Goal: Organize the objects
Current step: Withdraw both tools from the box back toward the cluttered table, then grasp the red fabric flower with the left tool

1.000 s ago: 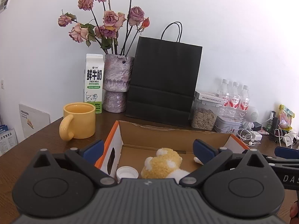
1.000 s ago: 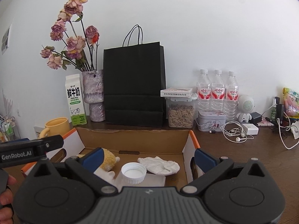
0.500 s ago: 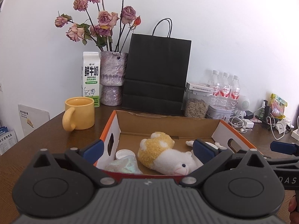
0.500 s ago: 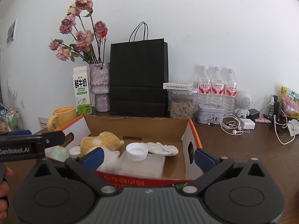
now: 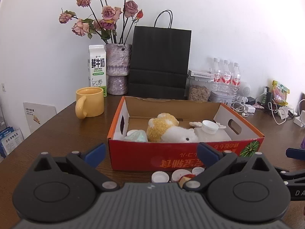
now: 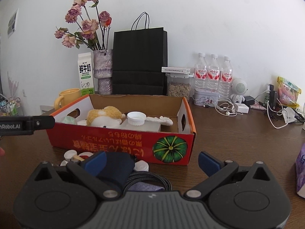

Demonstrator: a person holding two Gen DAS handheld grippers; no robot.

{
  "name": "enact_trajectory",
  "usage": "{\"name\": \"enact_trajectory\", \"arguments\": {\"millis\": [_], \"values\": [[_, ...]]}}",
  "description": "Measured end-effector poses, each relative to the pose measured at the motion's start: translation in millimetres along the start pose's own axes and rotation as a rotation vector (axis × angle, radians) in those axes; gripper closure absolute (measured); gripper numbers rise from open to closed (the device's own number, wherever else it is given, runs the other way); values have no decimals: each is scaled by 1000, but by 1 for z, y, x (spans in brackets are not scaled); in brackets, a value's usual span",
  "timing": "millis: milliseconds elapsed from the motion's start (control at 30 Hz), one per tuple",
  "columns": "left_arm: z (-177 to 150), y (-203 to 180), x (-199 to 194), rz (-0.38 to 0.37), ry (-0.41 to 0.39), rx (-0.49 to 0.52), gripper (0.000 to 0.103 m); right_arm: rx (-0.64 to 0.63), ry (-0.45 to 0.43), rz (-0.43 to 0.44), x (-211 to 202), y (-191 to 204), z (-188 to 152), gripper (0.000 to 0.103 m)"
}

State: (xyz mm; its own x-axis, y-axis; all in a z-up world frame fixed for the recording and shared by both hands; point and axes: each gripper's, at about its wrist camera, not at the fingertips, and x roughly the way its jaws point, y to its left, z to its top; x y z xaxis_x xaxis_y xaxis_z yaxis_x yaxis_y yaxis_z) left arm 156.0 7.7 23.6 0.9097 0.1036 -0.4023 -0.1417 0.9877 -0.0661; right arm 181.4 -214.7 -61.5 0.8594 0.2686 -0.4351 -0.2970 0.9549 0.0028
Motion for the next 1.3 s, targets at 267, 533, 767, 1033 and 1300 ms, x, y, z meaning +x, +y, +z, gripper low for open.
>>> {"name": "enact_trajectory", "arguments": {"millis": [267,533,767,1033,1300], "values": [[-20,3,-22,-13,56,18,0,0,18,-5,-35,-1,-24,0],[-46,-1,-36,-52,125,54,0,-3,65,-14,-48,-4,-47,0],[-62,-21,-34,-108,166,123,0,7,76,-20,-50,-9,-53,0],[-65,-38,-30,-183,161,149,30,22,88,-12,-46,-10,-59,0],[-66,-41,-22,-231,168,122,65,32,92,-8,-44,-11,-63,0]]}}
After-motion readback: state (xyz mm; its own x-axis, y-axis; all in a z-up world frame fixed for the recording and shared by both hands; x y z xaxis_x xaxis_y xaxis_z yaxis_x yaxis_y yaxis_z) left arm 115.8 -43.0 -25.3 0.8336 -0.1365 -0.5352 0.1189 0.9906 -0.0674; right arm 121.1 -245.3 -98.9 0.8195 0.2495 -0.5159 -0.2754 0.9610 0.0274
